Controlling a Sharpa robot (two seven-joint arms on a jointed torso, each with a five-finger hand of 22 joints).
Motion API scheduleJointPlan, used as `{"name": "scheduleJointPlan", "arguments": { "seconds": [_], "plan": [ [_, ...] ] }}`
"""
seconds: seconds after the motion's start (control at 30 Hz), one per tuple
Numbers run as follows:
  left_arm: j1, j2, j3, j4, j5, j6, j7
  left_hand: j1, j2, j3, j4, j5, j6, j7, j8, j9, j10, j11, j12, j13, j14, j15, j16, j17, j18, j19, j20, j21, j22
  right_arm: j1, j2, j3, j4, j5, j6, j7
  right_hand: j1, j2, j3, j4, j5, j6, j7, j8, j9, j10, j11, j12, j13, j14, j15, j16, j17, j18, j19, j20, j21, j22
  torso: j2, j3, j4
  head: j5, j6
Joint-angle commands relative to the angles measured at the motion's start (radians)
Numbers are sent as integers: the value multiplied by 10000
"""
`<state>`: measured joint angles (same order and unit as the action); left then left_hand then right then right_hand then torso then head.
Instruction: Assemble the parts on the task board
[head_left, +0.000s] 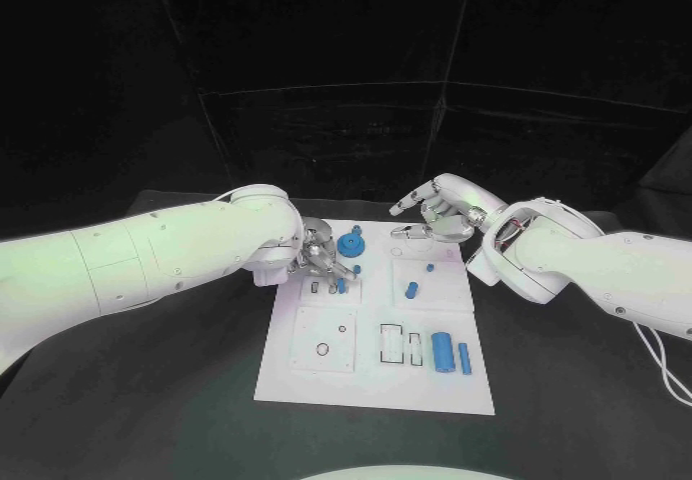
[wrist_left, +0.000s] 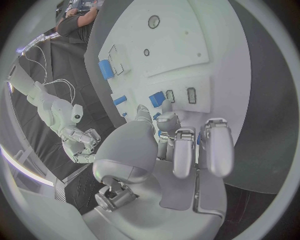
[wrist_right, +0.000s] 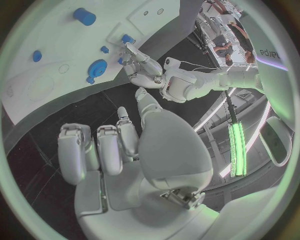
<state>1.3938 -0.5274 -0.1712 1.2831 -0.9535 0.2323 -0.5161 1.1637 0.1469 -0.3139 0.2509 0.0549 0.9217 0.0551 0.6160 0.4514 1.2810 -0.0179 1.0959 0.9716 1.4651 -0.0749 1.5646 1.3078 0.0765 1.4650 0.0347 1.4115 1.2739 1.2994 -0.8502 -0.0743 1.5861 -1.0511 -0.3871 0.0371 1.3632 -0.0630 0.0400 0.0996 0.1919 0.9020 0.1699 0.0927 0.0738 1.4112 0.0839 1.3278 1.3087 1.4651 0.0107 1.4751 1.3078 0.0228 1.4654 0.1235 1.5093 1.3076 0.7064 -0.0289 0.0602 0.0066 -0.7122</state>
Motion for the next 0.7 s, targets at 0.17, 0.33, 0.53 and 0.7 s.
{"name": "scheduleJointPlan", "arguments": {
  "seconds": [0.17, 0.33, 0.53, 0.7],
  "plan": [
    [-7, 164, 8, -161, -113, 427, -93, 187, 45, 82, -49, -60, -107, -6, 89, 51, 44, -1, 46, 23, 1057, -66, 62, 2630, -199, 120, -86, 79, 29, 23, 15, 7, 4, 32, 92, -28, 24, 70, -59, -1, 90, 66, -24, 54, 11, -28, -41, -52, 422, 597, -51, -49, 540, 111, 21, -55, -48, 1315, -7, -2, 3, -28, -31],
    [-17, 229, 7, -217, -113, 476, -97, 256, 64, 111, -84, -59, -126, -6, 120, 82, 48, 0, 69, 47, 1057, -65, 62, 2630, -199, 116, -84, 80, 33, 23, 32, 7, -10, 32, 105, -34, 24, 70, -59, -1, 90, 66, -24, 54, 11, -28, -41, -52, 422, 597, -51, -49, 540, 111, 21, -55, -48, 1315, -8, 3, 10, -29, -38],
    [-23, 266, 6, -241, -113, 561, -102, 420, 103, 194, -184, -58, -168, -5, 183, 145, 51, 0, 104, 81, 1057, -63, 62, 2630, -199, 110, -81, 86, 46, 23, 52, 7, -31, 32, 148, -47, 20, 82, -63, 3, 111, 69, -25, 57, 11, -26, -43, -50, 423, 596, -53, -52, 536, 112, 16, -57, -52, 1308, -12, -2, 16, -34, -62],
    [-25, 276, 5, -218, -114, 663, -108, 627, 134, 319, -338, -57, -222, 1, 235, 205, 44, 4, 124, 101, 1057, -61, 62, 2630, -197, 100, -78, 86, 51, 23, 61, 7, -41, 32, 168, -58, 30, 103, -64, -1, 144, 75, -29, 63, 10, -27, -47, -54, 419, 597, -56, -55, 535, 114, 12, -61, -57, 1302, -6, -2, 10, -35, -78]
  ]
}}
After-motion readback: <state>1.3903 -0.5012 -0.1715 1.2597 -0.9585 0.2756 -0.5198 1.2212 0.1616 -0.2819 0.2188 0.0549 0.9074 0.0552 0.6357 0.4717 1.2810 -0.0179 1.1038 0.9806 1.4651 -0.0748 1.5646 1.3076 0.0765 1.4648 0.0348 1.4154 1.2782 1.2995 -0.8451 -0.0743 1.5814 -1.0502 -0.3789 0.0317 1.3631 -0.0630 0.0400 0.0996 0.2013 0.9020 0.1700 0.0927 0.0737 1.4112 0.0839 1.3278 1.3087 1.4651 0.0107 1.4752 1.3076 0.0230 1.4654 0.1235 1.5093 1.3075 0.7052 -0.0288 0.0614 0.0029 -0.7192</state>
